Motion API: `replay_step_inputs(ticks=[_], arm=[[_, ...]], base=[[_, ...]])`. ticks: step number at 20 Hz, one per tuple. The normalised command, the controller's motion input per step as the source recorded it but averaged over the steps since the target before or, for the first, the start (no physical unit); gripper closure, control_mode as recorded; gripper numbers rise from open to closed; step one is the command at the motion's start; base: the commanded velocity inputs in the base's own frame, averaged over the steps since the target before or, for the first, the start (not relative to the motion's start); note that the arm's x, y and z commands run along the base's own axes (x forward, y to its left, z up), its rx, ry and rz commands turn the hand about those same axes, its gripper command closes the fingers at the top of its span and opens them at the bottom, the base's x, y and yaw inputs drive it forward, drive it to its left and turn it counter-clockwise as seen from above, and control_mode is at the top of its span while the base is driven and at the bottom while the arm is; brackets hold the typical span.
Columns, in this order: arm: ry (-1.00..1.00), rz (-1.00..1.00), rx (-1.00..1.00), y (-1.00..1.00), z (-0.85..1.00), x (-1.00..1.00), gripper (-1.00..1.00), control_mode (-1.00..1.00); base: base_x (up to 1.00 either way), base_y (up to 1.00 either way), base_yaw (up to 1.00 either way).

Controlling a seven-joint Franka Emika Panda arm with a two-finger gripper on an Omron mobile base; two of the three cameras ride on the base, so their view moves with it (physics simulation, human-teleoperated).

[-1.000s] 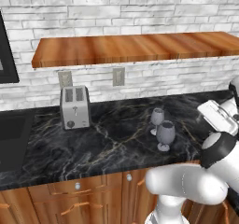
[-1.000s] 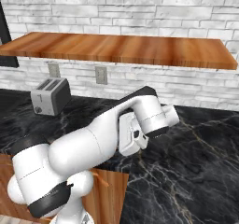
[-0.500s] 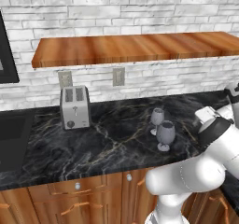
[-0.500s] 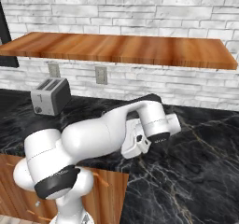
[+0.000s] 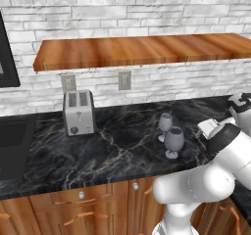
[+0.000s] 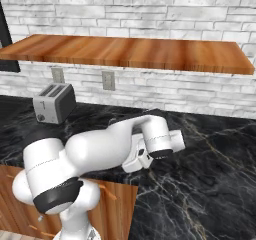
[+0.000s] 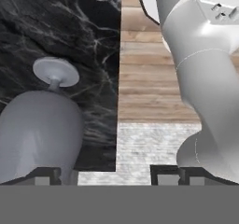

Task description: Retrieve the wine glasses from the counter and place one next to each plate.

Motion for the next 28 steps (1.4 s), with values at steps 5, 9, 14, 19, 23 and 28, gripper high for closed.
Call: replay_step_inputs(ticks=[5,9,14,19,23,28], arm=[[0.04,-0.02,0.0,0.18,-0.22,0.06,-1.0,-1.0],[0.0,-0.04,0.0,0.08,-0.16,0.14,-1.0,-1.0],[0.0,-0.06,0.01,0.01,-0.18,0.21,-1.0,-1.0],[0.0,-0.02,0.02,0.0,-0.18,0.16,-1.0,-1.0],[0.0,0.0,0.0,0.0,-0.29,0.16,-1.0,-1.0],[0.0,0.0,0.01,0.0,-0.23,0.19,-1.0,-1.0]], base=[[0.0,0.0,0.0],[0.0,0.0,0.0],[0.0,0.0,0.0],[0.0,0.0,0.0],[0.0,0.0,0.0],[0.0,0.0,0.0]])
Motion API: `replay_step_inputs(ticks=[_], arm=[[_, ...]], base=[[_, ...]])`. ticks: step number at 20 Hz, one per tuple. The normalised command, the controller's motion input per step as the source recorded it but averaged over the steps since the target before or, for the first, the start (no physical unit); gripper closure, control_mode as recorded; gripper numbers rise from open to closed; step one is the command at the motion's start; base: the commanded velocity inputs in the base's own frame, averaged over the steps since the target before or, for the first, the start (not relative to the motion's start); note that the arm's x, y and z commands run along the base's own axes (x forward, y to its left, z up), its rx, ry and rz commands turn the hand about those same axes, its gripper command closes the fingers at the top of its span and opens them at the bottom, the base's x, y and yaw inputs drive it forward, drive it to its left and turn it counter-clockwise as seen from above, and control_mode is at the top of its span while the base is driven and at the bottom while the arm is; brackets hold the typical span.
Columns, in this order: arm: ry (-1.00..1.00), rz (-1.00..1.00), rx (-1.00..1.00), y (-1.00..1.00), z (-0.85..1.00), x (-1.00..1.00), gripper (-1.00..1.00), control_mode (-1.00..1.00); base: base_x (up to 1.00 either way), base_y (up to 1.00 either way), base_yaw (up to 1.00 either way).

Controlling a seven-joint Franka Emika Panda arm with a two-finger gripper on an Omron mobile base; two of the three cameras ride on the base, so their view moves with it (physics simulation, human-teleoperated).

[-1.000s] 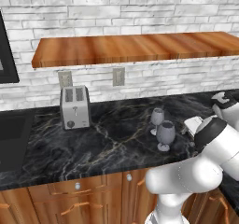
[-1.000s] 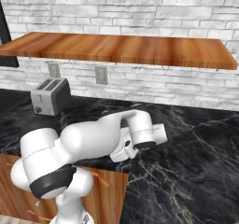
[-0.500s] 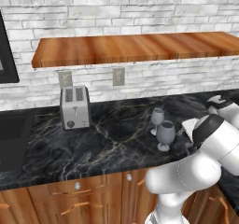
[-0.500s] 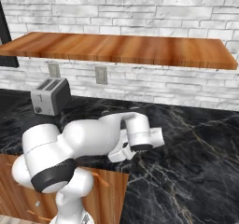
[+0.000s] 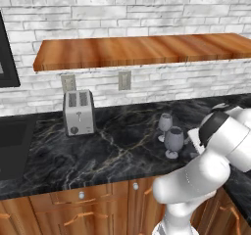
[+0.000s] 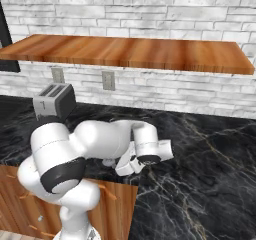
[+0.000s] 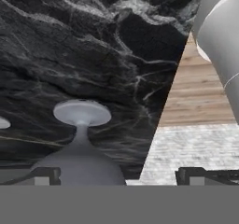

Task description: Retrieve the wine glasses from the counter and place one next to each plate.

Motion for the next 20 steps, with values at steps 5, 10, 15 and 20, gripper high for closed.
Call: replay_step_inputs(ticks=[5,10,15,20], arm=[[0.0,-0.02,0.01,0.0,-0.17,0.26,-1.0,-1.0],[0.0,-0.03,0.0,0.01,-0.15,0.19,-1.0,-1.0],[0.0,-0.03,0.0,0.02,-0.24,0.24,-1.0,-1.0],[0.0,-0.01,0.0,0.03,-0.19,0.03,-1.0,-1.0]], base=[[0.0,0.0,0.0],[0.0,0.0,0.0],[0.0,0.0,0.0],[0.0,0.0,0.0]])
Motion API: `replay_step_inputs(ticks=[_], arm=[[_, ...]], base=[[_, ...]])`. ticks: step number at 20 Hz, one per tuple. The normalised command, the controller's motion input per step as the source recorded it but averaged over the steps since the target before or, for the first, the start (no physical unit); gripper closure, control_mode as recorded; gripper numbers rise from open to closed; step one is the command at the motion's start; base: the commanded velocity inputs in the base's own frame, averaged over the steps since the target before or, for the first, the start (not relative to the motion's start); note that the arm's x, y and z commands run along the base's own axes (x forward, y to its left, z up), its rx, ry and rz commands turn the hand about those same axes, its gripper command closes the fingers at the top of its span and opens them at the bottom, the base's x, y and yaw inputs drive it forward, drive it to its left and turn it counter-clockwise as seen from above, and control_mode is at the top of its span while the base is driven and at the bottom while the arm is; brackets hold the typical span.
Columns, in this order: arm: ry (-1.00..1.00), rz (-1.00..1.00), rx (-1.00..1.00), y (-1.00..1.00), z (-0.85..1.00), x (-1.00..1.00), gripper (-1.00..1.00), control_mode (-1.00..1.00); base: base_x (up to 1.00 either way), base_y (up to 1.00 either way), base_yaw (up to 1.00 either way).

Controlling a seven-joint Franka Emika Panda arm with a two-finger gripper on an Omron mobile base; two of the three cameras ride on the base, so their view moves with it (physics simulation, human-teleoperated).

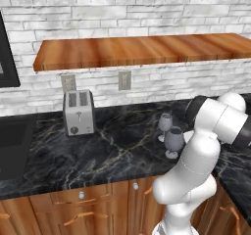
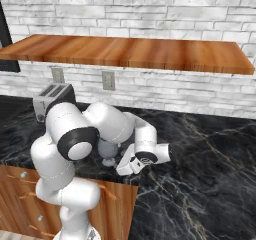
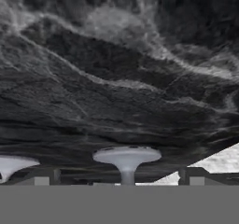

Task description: Retrieve the wine glasses from the counter and place one next to each plate.

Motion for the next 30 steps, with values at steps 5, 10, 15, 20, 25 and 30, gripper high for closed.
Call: replay_step_inputs(ticks=[5,10,15,20,25,30], arm=[[0.01,-0.01,0.0,0.11,-0.17,0.0,-1.0,-1.0],[0.0,-0.03,0.0,0.17,0.0,0.0,-1.0,-1.0],[0.0,0.0,0.0,0.06,0.0,-0.01,-1.0,-1.0],[0.0,0.0,0.0,0.1,0.0,-0.03,-1.0,-1.0],[0.0,0.0,0.01,0.06,0.07,0.0,-1.0,-1.0],[0.02,0.0,0.0,0.29,0.01,0.0,-1.0,-1.0]], base=[[0.0,0.0,0.0],[0.0,0.0,0.0],[0.0,0.0,0.0],[0.0,0.0,0.0],[0.0,0.0,0.0],[0.0,0.0,0.0]])
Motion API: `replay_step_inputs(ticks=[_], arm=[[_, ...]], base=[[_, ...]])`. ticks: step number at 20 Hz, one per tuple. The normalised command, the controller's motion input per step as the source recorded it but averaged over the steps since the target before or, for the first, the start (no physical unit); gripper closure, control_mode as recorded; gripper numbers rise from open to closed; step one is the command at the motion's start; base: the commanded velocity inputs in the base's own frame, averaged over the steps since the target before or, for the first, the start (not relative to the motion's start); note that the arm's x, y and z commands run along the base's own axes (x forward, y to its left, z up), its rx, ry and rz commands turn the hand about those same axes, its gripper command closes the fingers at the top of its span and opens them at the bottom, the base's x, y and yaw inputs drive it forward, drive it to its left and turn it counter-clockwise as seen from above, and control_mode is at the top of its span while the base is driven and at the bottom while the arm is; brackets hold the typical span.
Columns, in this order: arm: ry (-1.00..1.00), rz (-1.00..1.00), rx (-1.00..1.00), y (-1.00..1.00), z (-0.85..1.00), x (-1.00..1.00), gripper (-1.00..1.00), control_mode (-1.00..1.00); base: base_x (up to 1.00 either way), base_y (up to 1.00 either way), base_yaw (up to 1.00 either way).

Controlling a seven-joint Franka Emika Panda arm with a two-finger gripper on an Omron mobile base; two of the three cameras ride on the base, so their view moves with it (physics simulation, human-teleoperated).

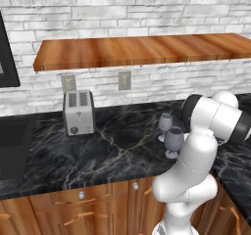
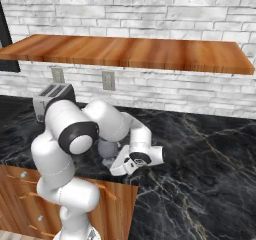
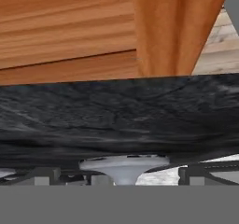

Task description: Retrieve the wine glasses from the counter and place one next to each plate.

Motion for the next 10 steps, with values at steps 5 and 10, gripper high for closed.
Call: replay_step_inputs(ticks=[5,10], arm=[[0.04,0.0,0.0,0.46,0.0,0.0,-1.0,-1.0],[0.04,0.0,0.0,0.4,0.0,0.0,-1.0,-1.0]], base=[[0.0,0.0,0.0],[0.0,0.0,0.0]])
